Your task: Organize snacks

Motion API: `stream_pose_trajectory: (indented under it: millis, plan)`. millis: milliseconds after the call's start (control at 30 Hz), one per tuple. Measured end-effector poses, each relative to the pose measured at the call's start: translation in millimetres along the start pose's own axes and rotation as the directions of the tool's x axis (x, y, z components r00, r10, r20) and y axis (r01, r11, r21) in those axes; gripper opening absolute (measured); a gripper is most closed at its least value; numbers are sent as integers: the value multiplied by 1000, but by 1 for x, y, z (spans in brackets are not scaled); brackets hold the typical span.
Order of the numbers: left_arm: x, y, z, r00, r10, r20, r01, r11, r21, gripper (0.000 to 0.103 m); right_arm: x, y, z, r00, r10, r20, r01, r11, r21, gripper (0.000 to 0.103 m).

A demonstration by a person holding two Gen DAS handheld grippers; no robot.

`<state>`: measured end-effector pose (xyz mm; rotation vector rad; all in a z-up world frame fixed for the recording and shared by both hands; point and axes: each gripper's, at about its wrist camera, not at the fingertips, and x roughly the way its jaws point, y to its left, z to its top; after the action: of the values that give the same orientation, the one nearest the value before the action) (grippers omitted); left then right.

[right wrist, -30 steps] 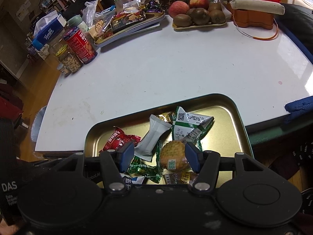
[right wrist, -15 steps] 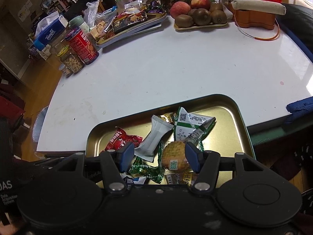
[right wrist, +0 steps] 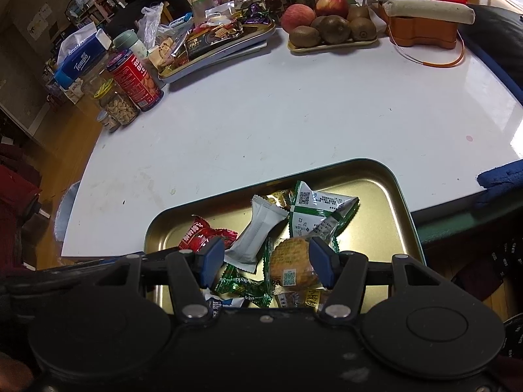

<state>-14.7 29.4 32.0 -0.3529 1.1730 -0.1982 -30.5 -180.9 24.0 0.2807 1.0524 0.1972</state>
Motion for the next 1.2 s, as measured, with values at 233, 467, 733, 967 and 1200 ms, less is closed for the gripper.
stream_pose_trajectory:
  millis: [233,467,733,967,1200]
  plan:
    - [-10,29,1,946,-321,-36,314,941,-129,51,-2,0,0,1000,24,15,-24,1000,12,61]
    - [-10,25,3,918,-394,-42,386,913,-131,51,-7,-1,2,999,38,35,-39,999,19,61]
    - [-14,5,-3,998,-59,16,58,998,38,65,-6,0,0,999,37,34,-38,999,14,61]
    - [-7,-6,-11,974,197,114,-210,970,121,88,-4,1,0,999,17,28,-17,1000,11,61]
    - [1,-17,-22,949,284,137,-306,933,190,87,-3,1,0,1000,9,22,-9,1000,6,61]
